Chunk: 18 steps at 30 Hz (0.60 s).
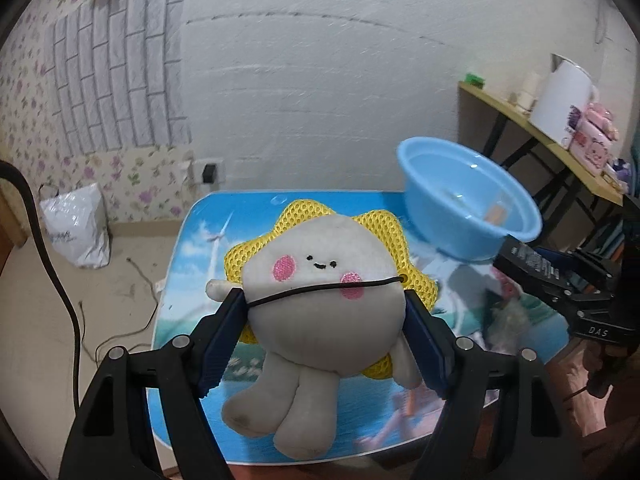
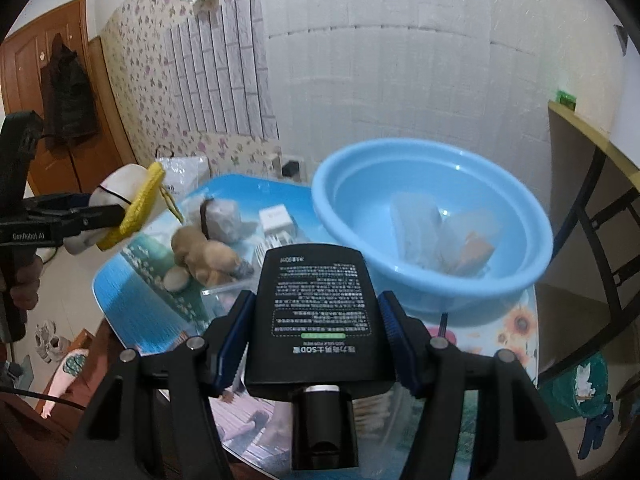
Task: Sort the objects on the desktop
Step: 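Carry the plush toy and black bottle up over the blue basin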
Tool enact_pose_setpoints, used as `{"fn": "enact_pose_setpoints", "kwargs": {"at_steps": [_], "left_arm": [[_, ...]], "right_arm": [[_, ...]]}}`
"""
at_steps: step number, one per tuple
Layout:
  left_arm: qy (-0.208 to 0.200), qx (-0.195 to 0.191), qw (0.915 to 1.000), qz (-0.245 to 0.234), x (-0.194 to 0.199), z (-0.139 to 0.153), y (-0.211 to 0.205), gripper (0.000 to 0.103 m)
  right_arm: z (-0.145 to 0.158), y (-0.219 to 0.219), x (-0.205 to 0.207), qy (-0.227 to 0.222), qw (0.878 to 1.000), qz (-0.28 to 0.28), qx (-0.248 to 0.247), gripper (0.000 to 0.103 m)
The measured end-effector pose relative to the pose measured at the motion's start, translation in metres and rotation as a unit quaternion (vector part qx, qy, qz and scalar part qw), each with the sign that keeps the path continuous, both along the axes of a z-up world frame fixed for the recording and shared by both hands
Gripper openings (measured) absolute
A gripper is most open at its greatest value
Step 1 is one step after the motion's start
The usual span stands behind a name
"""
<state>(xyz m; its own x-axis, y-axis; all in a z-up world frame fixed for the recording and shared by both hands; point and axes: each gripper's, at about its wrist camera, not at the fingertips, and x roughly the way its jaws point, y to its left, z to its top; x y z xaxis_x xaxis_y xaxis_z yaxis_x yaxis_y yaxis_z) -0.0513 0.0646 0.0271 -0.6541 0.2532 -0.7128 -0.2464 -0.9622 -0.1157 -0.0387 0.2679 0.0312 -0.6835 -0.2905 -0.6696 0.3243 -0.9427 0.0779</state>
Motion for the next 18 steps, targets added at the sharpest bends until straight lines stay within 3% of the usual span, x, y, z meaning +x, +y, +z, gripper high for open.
{"fn": "enact_pose_setpoints", "kwargs": {"at_steps": [9, 18], "left_arm": [[0.019, 0.004, 0.9989, -0.043, -0.019, 0.021, 0.045, 0.077], [0.019, 0.000, 0.9958, -0.089, -0.049, 0.026, 0.095, 0.077]], "right_arm": [[0.024, 0.031, 0.001, 0.029, 0.999, -0.027, -0.015, 0.062], [0.018, 0.075, -0.017, 0.023, 0.996, -0.079, -0.013, 0.062]]}}
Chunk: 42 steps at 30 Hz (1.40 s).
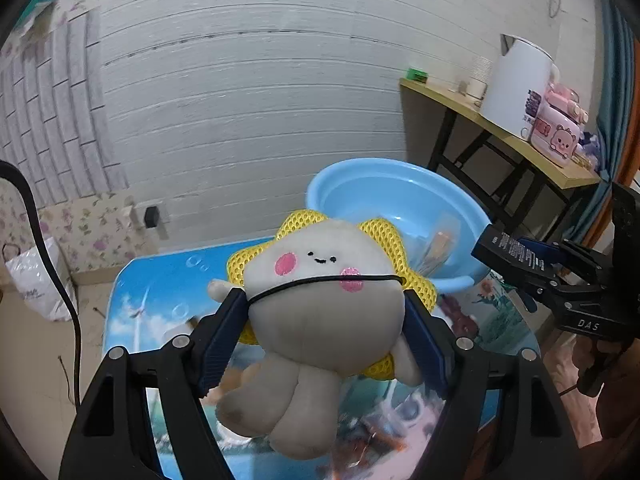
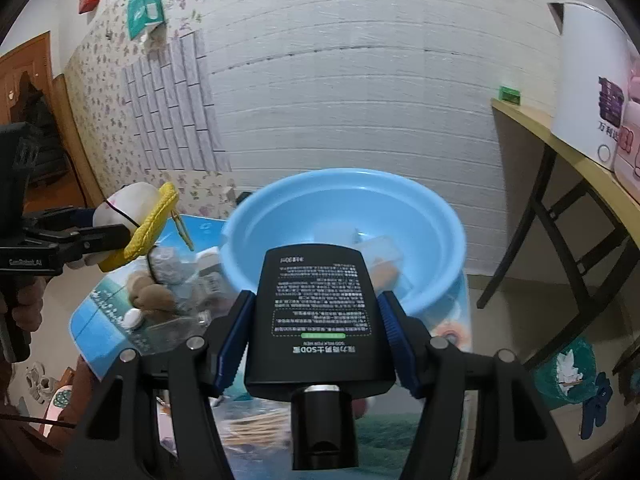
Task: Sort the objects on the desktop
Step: 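Carry the plush toy and black bottle up over the blue basin, then lower both items into the basin and open both tools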
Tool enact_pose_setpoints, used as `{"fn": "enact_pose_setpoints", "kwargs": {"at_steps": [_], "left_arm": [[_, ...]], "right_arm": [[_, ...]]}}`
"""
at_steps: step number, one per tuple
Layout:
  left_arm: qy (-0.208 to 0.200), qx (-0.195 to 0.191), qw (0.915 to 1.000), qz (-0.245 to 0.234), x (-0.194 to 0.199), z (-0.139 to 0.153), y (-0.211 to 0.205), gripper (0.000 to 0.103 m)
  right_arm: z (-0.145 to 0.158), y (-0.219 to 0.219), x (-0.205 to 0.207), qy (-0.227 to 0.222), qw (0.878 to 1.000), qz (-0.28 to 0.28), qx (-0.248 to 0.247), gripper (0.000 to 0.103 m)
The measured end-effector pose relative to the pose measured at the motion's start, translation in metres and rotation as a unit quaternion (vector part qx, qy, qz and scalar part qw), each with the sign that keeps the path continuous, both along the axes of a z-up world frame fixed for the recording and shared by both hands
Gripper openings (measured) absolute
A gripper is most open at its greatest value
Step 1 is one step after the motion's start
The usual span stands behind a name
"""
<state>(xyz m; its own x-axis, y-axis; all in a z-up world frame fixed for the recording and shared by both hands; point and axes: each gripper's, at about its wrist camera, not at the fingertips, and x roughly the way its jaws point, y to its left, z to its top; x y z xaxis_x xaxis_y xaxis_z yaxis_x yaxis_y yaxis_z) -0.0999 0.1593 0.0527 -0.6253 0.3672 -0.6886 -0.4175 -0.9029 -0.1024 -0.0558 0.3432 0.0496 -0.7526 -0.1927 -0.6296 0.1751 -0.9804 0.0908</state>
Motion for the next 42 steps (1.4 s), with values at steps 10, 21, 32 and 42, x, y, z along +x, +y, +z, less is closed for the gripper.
{"fn": "enact_pose_setpoints", "kwargs": {"at_steps": [10, 21, 32, 42], "left_arm": [[-0.014, -0.002, 0.9993, -0.036, -0.031, -0.013, 0.048, 0.077], [-0.004, -0.017, 0.9970, -0.076, -0.054, -0.021, 0.089, 0.078], [-0.020, -0.024, 0.9947, -0.097, -0.059, -0.037, 0.106, 0.086], [-0.022, -0.030, 0.9963, -0.078, -0.048, -0.036, 0.085, 0.090]], "right_arm": [[-0.011, 0.017, -0.025, -0.019, 1.000, -0.006, 0.008, 0.062], [-0.025, 0.017, -0.053, -0.028, 1.000, -0.006, 0.002, 0.062], [-0.028, 0.011, -0.079, -0.027, 1.000, 0.002, 0.006, 0.062], [-0.034, -0.005, -0.102, -0.028, 0.999, 0.005, 0.018, 0.062]]}}
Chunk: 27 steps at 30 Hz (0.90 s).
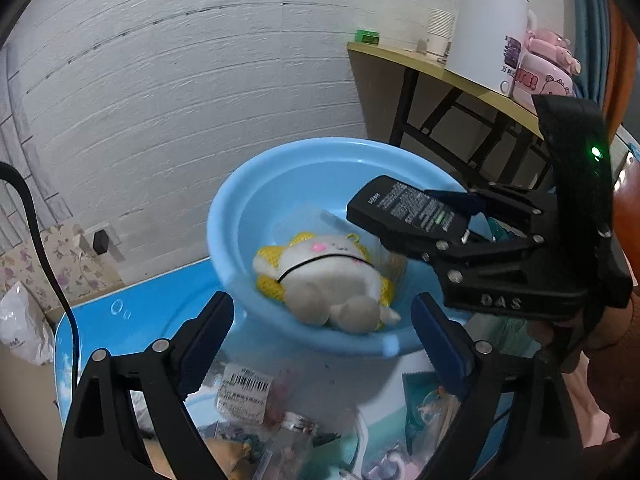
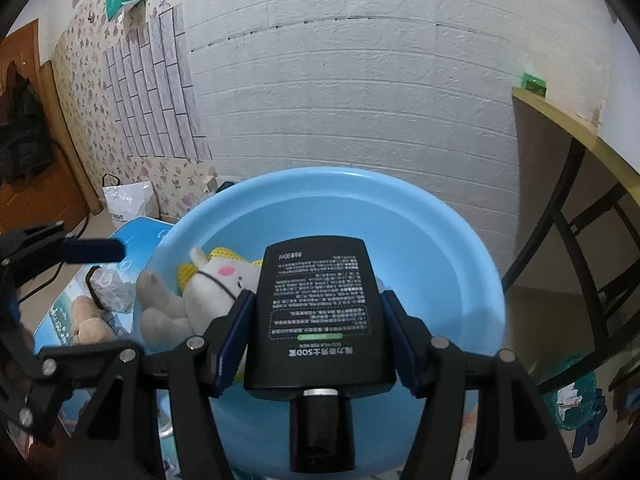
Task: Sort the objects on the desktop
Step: 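Lower both items into the basin and open both tools, then move the right tool to the bag of cotton swabs and grasp it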
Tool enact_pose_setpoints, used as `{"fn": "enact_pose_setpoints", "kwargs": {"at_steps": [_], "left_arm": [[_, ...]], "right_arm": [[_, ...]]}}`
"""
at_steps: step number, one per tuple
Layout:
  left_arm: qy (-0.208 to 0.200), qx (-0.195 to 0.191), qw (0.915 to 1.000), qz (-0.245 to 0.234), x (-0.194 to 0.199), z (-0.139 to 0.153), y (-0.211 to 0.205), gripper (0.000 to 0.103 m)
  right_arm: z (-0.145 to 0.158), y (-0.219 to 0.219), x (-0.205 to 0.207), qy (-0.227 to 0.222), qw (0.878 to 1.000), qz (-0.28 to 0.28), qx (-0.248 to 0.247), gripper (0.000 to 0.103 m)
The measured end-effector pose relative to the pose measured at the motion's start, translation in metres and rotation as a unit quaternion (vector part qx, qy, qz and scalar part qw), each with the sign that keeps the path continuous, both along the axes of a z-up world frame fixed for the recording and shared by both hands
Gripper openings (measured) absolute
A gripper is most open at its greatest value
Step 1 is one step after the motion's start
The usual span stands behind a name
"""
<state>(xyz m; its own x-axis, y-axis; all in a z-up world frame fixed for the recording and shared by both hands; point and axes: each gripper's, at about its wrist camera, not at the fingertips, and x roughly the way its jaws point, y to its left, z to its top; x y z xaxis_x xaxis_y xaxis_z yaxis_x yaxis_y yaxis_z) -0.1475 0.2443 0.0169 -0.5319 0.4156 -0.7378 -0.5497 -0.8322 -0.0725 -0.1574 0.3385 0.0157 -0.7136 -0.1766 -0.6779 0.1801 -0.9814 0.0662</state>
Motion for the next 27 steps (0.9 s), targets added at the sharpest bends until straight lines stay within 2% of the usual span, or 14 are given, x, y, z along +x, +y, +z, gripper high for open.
{"fn": "enact_pose_setpoints", "kwargs": {"at_steps": [1, 2, 3, 5, 9, 13, 18, 27], "left_arm": [[0.000, 0.000, 1.0000, 0.003, 0.001, 0.000, -0.002, 0.090], [-0.001, 0.000, 1.0000, 0.006, 0.002, 0.000, -0.005, 0.090], [-0.001, 0.000, 1.0000, 0.008, 0.004, 0.000, -0.007, 0.090], [-0.001, 0.000, 0.9999, 0.015, 0.006, 0.001, -0.012, 0.090], [-0.002, 0.003, 0.9997, 0.024, 0.011, 0.001, -0.020, 0.091], [-0.006, 0.006, 0.9994, 0.033, 0.017, 0.000, -0.027, 0.091], [-0.011, 0.008, 0.9990, 0.042, 0.025, -0.003, -0.037, 0.091], [-0.020, 0.010, 0.9977, 0.064, 0.031, -0.009, -0.054, 0.091]], "right_arm": [[0.001, -0.001, -0.001, -0.002, 1.000, -0.001, -0.002, 0.063], [0.002, -0.001, -0.002, -0.004, 1.000, 0.000, -0.006, 0.069], [0.004, -0.002, -0.001, 0.000, 1.000, 0.001, -0.009, 0.083], [0.010, -0.004, 0.005, 0.018, 1.000, -0.005, -0.002, 0.095], [0.023, -0.002, 0.015, 0.043, 0.999, -0.015, 0.002, 0.096], [0.022, 0.000, 0.021, 0.031, 0.999, -0.021, 0.003, 0.096], [0.012, 0.001, 0.029, 0.011, 0.999, -0.034, 0.029, 0.096], [0.006, 0.005, 0.044, -0.003, 0.999, -0.036, 0.009, 0.096]]}}
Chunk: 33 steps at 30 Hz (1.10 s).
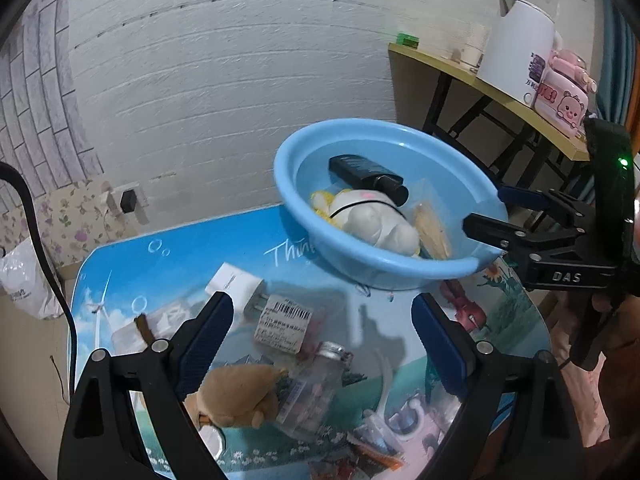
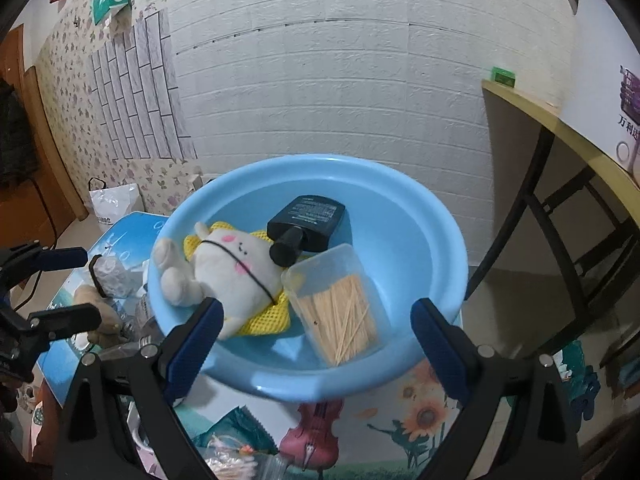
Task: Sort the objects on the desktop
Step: 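Move the right tool to the bag of cotton swabs and grasp it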
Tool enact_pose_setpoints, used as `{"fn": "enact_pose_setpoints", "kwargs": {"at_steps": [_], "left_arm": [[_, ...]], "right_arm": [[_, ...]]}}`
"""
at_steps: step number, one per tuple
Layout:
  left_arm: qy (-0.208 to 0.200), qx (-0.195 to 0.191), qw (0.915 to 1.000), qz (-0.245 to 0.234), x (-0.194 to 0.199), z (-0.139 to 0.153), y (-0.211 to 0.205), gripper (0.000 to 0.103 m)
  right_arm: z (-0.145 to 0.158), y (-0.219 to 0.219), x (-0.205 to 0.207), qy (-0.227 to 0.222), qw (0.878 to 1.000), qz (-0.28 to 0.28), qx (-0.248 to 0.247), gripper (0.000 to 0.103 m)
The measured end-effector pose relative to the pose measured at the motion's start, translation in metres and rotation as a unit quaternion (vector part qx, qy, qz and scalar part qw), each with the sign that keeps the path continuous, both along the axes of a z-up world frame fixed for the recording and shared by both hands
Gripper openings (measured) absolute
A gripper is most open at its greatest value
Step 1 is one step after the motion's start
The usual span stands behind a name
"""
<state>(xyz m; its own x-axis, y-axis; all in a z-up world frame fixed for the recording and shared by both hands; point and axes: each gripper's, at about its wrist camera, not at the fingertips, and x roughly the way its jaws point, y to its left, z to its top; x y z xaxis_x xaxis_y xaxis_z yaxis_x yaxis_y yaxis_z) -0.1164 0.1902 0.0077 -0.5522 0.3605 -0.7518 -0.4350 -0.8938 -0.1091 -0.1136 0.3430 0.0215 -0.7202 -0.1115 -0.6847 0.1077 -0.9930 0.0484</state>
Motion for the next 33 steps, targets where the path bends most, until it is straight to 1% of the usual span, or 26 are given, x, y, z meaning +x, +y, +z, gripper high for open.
{"fn": "enact_pose_setpoints", "kwargs": {"at_steps": [4, 6, 21, 33], "left_arm": [[-0.011, -0.003, 0.9999, 0.011, 0.002, -0.006, -0.006, 0.091], [-0.014, -0.005, 0.9998, 0.014, 0.004, -0.009, -0.010, 0.096], [-0.020, -0.011, 0.9991, 0.035, 0.017, -0.014, -0.025, 0.097], [-0.023, -0.016, 0.9986, 0.045, 0.029, -0.019, -0.034, 0.097]], "right_arm": [[-0.003, 0.002, 0.007, -0.004, 1.000, -0.002, -0.006, 0.096], [-0.005, 0.003, 0.011, -0.005, 1.000, -0.005, -0.009, 0.096], [-0.004, 0.012, 0.037, -0.003, 1.000, -0.016, -0.024, 0.097], [-0.027, 0.001, 0.063, -0.032, 0.999, 0.004, -0.027, 0.097]]}}
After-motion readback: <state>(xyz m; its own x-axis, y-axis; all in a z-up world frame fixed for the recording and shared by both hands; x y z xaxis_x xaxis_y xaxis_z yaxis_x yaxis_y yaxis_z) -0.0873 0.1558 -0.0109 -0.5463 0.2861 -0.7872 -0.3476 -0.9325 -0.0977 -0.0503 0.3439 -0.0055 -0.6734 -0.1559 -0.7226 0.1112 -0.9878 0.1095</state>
